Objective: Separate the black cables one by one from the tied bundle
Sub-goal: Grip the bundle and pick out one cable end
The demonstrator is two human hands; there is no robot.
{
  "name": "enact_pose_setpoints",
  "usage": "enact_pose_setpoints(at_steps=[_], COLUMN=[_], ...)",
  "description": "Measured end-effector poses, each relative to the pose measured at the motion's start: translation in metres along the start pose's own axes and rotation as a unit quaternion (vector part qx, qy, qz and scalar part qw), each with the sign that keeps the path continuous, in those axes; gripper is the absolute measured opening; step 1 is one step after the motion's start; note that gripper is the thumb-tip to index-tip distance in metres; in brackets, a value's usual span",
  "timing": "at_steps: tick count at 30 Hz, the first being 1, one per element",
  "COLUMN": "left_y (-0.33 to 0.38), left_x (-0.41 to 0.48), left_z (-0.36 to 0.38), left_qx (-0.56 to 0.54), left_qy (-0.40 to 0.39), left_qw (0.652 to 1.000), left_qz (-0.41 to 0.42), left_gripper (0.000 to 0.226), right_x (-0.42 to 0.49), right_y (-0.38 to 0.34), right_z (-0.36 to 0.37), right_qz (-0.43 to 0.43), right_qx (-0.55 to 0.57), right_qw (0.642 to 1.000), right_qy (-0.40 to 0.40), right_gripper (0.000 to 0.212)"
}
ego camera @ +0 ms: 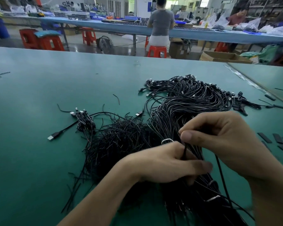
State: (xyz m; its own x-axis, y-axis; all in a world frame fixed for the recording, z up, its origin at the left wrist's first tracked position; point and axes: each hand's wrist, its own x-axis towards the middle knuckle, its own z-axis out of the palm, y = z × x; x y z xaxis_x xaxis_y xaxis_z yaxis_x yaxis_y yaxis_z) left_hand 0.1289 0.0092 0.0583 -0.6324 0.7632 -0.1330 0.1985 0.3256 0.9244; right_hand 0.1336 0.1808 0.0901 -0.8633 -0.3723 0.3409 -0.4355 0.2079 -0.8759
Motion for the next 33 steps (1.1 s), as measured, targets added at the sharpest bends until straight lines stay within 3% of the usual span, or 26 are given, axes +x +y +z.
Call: enact_pose_setpoints(at_steps=[3,5,8,10,12,16,19,22,24,27,30,33], left_y=[0.006,0.004,0.0,-0.005,-0.011,-0.019,-0.021,-0.023,-0.025,-0.021,-0.018,-0.018], left_x=[-0.006,-0.007,-0.003,0.004,0.009,0.015,0.018,0.019,0.016,0.009,0.007,0.006], left_z=[0.004,-0.003,-0.013,-0.018,-0.022,-0.024,-0.02,-0.014,-0.012,-0.012,-0.011,-0.012], left_qx=[-0.211,-0.334,-0.476,-0.55,-0.585,-0.569,-0.494,-0.325,-0.214,-0.15,-0.126,-0.131], left_qy=[-0.128,-0.133,-0.014,0.1,0.194,0.311,0.374,0.402,0.374,0.289,0.257,0.206], left_qw=[0.968,0.93,0.874,0.822,0.78,0.75,0.772,0.845,0.894,0.94,0.954,0.969], left_qz=[0.042,0.075,0.103,0.107,0.104,0.128,0.139,0.138,0.125,0.107,0.088,0.016], left_gripper=[0.048,0.047,0.034,0.026,0.028,0.035,0.036,0.034,0.039,0.057,0.068,0.081], right_x=[0.002,0.005,0.009,0.009,0.007,0.004,0.001,-0.001,-0.003,0.0,0.004,0.006], right_y=[0.006,0.013,0.025,0.029,0.027,0.015,0.004,-0.009,-0.014,-0.015,-0.008,0.005], right_z=[0.01,0.016,0.024,0.026,0.027,0.032,0.033,0.035,0.036,0.028,0.021,0.027], right_qz=[0.011,0.061,0.111,0.146,0.168,0.182,0.158,0.127,0.108,0.066,0.032,0.011], right_qx=[0.082,0.113,0.007,-0.117,-0.169,-0.234,-0.266,-0.253,-0.249,-0.222,-0.181,-0.153], right_qw=[0.996,0.99,0.992,0.982,0.969,0.944,0.936,0.943,0.947,0.97,0.983,0.985], right_qy=[0.035,0.063,0.051,0.001,-0.061,-0.145,-0.166,-0.176,-0.173,-0.077,0.013,0.08], right_gripper=[0.014,0.02,0.036,0.033,0.025,0.032,0.034,0.035,0.034,0.026,0.027,0.019])
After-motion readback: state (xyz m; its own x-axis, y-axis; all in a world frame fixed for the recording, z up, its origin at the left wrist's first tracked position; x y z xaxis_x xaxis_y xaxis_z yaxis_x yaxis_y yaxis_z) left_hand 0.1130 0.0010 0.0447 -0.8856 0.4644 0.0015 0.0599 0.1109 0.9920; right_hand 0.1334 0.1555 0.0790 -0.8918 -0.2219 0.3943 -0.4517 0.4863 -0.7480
